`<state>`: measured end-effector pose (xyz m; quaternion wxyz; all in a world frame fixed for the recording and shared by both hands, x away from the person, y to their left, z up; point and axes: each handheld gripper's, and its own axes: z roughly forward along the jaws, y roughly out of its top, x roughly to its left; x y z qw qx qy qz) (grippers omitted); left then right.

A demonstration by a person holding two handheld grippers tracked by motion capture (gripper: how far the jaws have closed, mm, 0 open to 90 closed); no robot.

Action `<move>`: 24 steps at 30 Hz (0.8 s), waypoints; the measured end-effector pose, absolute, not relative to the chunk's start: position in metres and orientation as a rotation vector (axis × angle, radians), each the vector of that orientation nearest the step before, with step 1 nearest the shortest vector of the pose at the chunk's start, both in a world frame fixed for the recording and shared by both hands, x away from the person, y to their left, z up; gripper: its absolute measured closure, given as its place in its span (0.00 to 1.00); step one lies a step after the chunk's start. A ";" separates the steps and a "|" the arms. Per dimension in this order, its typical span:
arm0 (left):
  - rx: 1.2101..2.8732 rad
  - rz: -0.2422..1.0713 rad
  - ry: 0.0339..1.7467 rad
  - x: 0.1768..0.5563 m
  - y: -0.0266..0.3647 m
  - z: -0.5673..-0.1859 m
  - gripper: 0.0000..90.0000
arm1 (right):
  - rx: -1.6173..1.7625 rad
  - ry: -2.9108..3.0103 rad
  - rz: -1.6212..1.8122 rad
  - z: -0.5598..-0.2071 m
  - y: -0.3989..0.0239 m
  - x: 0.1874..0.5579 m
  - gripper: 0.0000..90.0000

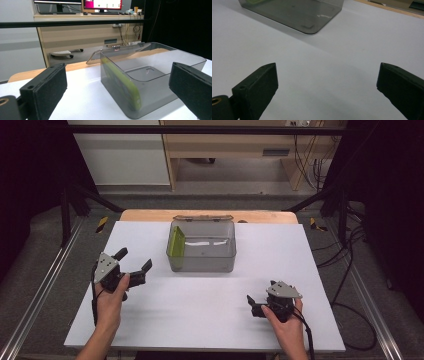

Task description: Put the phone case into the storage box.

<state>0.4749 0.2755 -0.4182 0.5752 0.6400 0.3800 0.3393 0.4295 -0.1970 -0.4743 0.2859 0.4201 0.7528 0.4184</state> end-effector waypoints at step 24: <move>1.523 0.778 0.872 0.461 0.279 -0.431 0.02 | 1.121 2.016 1.117 -0.475 -0.196 0.429 0.05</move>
